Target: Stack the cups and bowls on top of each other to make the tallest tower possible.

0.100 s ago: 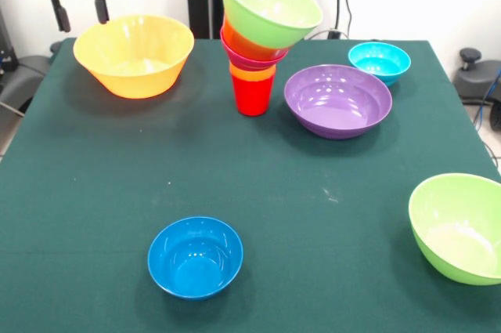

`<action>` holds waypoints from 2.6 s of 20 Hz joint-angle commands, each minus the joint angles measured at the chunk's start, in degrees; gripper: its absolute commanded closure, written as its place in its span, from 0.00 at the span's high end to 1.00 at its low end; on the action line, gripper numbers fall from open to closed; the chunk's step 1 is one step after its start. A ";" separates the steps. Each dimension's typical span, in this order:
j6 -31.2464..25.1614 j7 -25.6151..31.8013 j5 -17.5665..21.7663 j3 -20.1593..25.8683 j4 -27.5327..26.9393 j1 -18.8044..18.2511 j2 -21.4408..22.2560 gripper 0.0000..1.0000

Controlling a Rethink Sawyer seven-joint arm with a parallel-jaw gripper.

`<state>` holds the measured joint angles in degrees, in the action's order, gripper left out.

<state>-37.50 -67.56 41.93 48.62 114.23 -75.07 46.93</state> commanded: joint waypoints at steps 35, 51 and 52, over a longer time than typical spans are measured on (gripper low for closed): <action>0.61 12.75 12.64 2.00 -0.82 -0.78 -12.88 1.00; -1.71 13.57 12.74 2.35 -4.27 -0.76 -14.44 1.00; -1.58 13.21 12.72 2.40 -3.84 -0.72 -14.09 1.00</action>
<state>-37.50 -67.54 51.16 50.03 113.64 -77.69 33.02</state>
